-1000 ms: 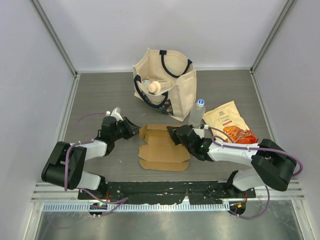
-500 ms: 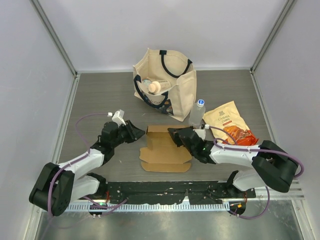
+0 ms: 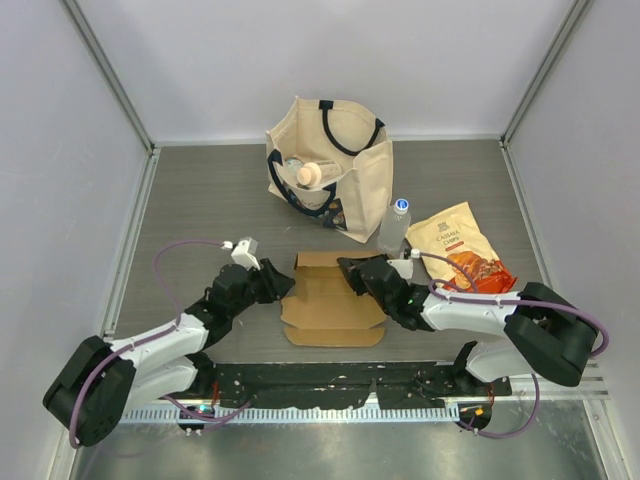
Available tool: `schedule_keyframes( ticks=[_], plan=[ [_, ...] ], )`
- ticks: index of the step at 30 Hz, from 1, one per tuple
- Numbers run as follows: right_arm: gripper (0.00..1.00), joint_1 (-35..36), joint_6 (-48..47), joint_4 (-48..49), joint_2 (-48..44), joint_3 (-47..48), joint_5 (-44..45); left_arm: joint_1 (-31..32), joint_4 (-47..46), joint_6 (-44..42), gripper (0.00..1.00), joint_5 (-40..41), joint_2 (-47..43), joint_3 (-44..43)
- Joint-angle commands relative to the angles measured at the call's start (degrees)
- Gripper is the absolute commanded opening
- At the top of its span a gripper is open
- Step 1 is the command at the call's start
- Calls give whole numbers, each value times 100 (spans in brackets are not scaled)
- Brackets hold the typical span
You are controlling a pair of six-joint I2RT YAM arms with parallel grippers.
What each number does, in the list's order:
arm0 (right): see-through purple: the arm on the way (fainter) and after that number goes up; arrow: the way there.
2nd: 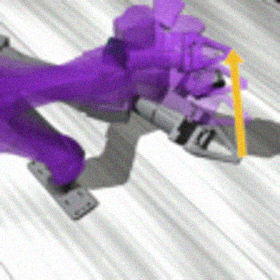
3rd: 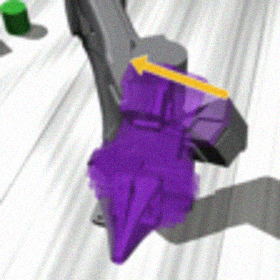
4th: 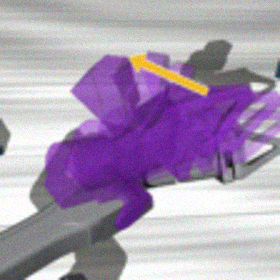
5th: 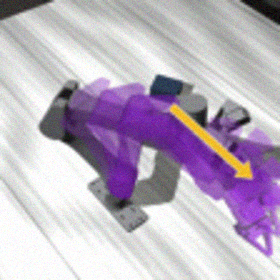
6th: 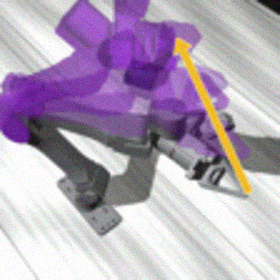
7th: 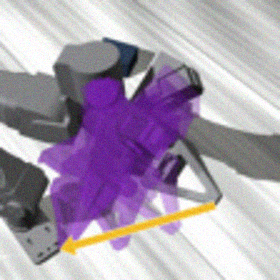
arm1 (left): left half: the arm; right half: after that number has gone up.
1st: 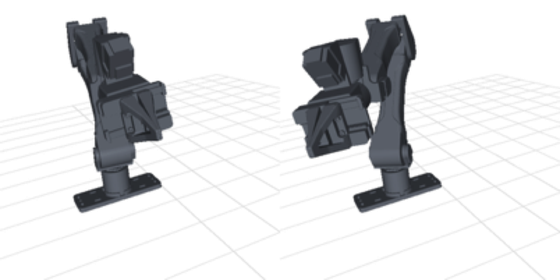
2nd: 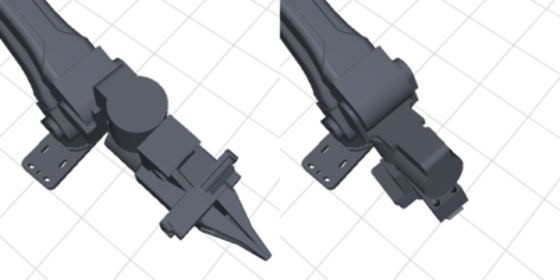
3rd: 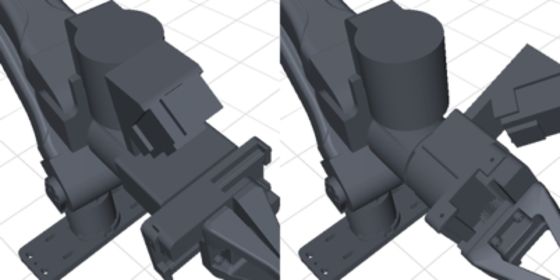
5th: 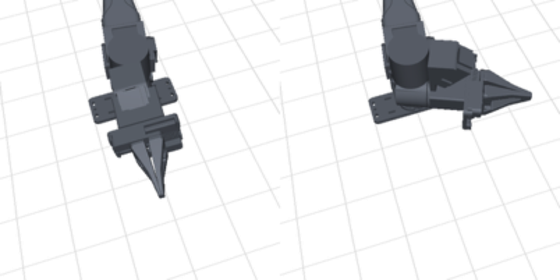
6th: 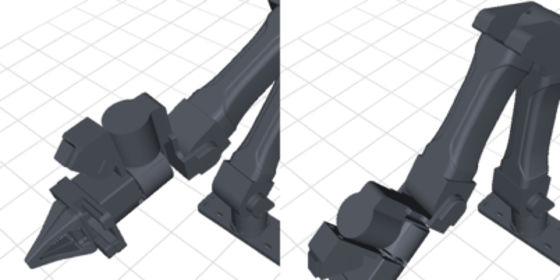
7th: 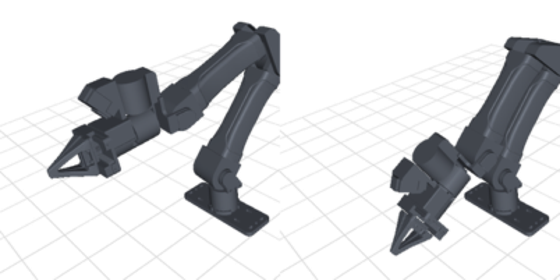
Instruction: Fold the paper box
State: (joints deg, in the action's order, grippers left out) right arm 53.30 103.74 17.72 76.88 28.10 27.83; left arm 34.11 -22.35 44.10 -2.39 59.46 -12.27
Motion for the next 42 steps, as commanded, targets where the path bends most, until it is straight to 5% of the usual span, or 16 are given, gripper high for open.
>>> schedule_keyframes(
  ticks=[1, 14, 30, 37, 42],
  plan=[
    [1, 67, -205, -23, 64, -190, 187, 87, -244, -261, 42, 442, -251, 32],
    [1, 84, -495, -110, 187, -41, -138, 351, -551, -191, 40, 644, -190, 181],
    [1, 242, -223, -40, -51, -331, 460, 640, -393, -727, 44, 626, 4, -21],
    [1, 506, -627, 460, -94, -586, 732, 711, -349, -727, 45, 529, -655, 295],
    [1, 699, -671, 715, -103, -832, 838, 781, -156, -719, 37, 635, -568, 287]
  ],
)
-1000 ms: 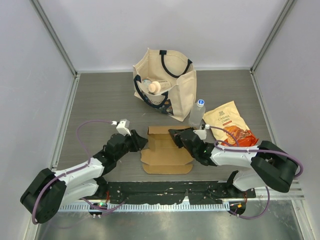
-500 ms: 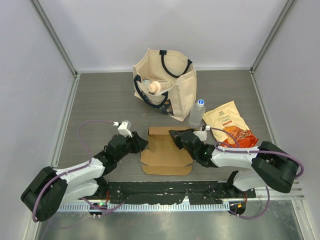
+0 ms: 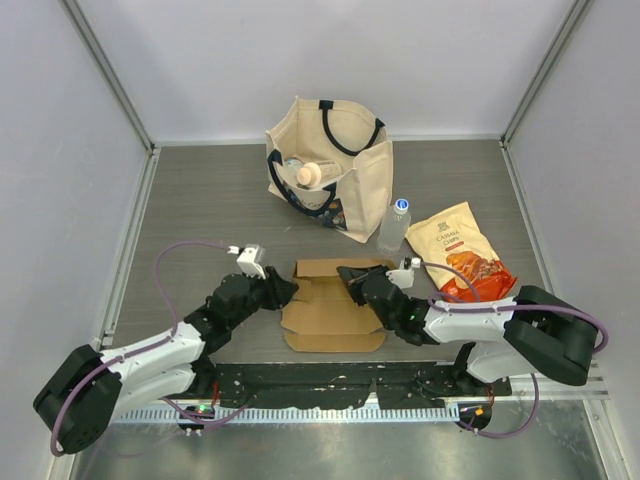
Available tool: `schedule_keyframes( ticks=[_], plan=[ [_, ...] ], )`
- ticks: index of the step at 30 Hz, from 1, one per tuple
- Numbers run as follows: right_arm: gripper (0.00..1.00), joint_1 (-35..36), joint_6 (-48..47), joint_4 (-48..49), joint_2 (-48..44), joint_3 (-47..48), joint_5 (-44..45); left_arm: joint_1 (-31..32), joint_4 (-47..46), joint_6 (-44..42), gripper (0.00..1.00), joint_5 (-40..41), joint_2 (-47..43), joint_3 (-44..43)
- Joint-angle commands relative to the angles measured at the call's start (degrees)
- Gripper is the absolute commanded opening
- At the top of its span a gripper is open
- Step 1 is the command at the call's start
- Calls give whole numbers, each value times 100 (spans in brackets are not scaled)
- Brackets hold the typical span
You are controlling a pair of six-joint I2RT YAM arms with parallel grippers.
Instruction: Fold the paper box
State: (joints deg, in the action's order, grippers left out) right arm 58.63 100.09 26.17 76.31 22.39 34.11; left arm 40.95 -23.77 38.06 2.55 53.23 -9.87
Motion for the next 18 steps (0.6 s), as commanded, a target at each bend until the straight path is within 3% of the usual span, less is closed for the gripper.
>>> schedule_keyframes(
  ticks=[1, 8, 11, 15, 18],
  plan=[
    [1, 175, -315, -95, -55, -288, 210, 141, -22, -37, 37, 237, 99, 90],
    [1, 280, -315, -69, -222, -358, 342, 405, -399, -255, 47, 483, 432, 3],
    [1, 280, -227, -68, -275, -350, 386, 632, -532, -352, 46, 938, 687, -112],
    [1, 280, -113, -78, -170, -227, 290, 940, -830, -449, 34, 1712, 1126, -182],
    [1, 280, 115, -25, 32, -113, 149, 1283, -1130, -668, 41, 2230, 1356, -261]
  ],
)
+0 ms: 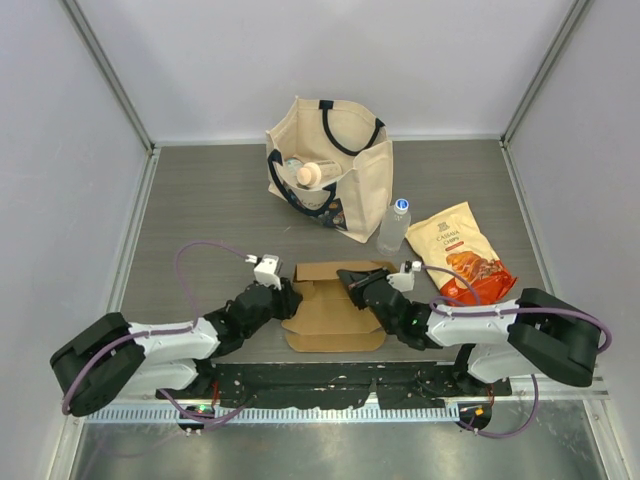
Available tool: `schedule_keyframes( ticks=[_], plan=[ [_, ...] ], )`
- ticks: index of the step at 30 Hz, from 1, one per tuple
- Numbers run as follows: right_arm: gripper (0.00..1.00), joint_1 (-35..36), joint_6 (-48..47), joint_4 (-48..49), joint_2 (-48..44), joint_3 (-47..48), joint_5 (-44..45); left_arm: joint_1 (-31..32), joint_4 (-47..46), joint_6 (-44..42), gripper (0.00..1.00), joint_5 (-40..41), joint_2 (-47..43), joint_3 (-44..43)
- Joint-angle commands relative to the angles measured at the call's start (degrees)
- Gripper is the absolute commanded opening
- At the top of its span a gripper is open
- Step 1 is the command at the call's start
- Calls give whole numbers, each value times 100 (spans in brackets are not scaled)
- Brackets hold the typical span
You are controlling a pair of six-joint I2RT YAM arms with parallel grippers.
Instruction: Fold the paper box
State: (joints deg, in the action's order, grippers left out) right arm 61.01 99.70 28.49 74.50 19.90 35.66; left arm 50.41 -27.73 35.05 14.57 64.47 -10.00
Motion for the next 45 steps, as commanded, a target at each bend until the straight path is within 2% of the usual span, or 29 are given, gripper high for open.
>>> schedule_keyframes(
  ticks=[1, 5, 7, 12, 14, 16, 18, 24, 26, 31, 35, 38, 40, 42, 44, 45],
  plan=[
    [1, 42, 198, -239, 258, 154, -41, 416, -769, -393, 42, 1170, 276, -292],
    [1, 51, 436, -335, 398, 269, -182, 863, -989, -604, 38, 1934, 496, -467],
    [1, 69, 594, -388, 416, 295, -200, 891, -954, -587, 28, 2390, 776, -617],
    [1, 95, 788, -484, 381, 330, -165, 909, -1217, -472, 22, 2674, 1366, -653],
    [1, 95, 753, -485, 329, 304, -103, 918, -1349, -429, 26, 2639, 1524, -600],
    [1, 95, 700, -572, 249, 304, -77, 909, -1463, -411, 42, 2630, 1577, -512],
    [1, 95, 709, -564, 241, 286, -68, 909, -1455, -428, 48, 2639, 1578, -512],
    [1, 95, 735, -502, 328, 295, -86, 909, -1192, -525, 49, 2885, 1490, -714],
    [1, 95, 709, -529, 320, 304, -77, 909, -1069, -508, 53, 2780, 1359, -688],
    [1, 209, 551, -397, 416, 173, 99, 918, -1103, -315, 55, 2289, 692, -293],
    [1, 341, 515, -283, 609, 111, 213, 918, -1147, -218, 53, 2051, 584, 23],
    [1, 367, 550, -152, 732, 76, 178, 909, -1271, -296, 44, 2041, 707, 25],
    [1, 385, 594, -194, 768, 49, 152, 909, -1104, -305, 43, 2103, 699, -19],
    [1, 411, 656, -195, 742, -38, 169, 909, -1060, -279, 46, 2112, 594, 15],
    [1, 429, 665, -229, 698, -162, 231, 909, -1007, -96, 54, 2112, 445, 120],
    [1, 420, 639, -247, 680, -179, 248, 909, -981, -34, 55, 2112, 374, 156]
  ],
)
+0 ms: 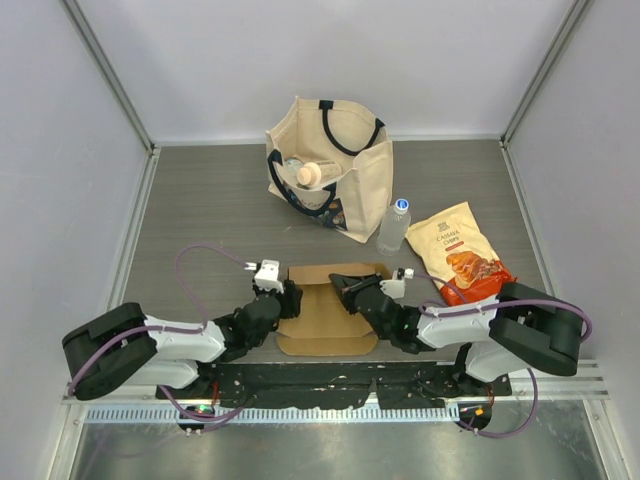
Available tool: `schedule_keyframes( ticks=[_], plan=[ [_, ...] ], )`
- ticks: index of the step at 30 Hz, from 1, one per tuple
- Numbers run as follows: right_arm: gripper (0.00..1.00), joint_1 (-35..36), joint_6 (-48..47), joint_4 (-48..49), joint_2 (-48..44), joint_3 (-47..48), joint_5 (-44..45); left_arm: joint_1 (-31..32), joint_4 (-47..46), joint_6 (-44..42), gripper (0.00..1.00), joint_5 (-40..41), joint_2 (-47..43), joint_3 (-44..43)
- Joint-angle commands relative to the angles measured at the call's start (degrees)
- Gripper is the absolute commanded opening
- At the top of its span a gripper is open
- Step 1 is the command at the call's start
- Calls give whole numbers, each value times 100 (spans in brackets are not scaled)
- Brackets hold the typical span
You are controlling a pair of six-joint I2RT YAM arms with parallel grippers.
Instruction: Fold the paper box
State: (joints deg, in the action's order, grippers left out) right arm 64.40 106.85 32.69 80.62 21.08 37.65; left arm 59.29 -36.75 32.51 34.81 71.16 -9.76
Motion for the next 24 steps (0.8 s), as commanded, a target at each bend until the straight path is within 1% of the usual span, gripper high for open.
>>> schedule_keyframes(
  ticks=[1, 4, 7, 9, 11, 13, 16, 18, 20, 22, 24],
  plan=[
    [1, 81, -129, -667, 7, -324, 76, 22, -43, 255, 56, 62, -374, 167],
    [1, 81, -410, -930, -116, -149, 94, 22, 343, 361, 54, 9, -734, 176],
    [1, 90, -604, -1291, -161, 18, 199, 22, 371, 370, 54, 61, -1033, 377],
    [1, 90, -551, -1055, -91, -34, 208, 22, 257, 309, 52, 166, -1034, 405],
    [1, 90, -490, -896, 41, -34, 155, 22, 143, 72, 48, 88, -894, 308],
    [1, 81, -463, -799, 129, 27, 59, 22, 151, 27, 45, 140, -605, 116],
    [1, 108, -411, -659, 252, 71, 6, 30, -60, -34, 43, 254, -208, -69],
    [1, 160, -349, -659, 287, 72, 14, 30, -226, 9, 40, 412, 152, -131],
    [1, 195, -253, -606, 305, 19, 41, 39, -236, 236, 37, 744, 441, -254],
    [1, 213, -191, -536, 358, -42, 32, 57, -236, 325, 36, 904, 635, -368],
    [1, 213, -112, -430, 384, -78, -21, 65, -184, 457, 32, 1168, 943, -456]
  ],
)
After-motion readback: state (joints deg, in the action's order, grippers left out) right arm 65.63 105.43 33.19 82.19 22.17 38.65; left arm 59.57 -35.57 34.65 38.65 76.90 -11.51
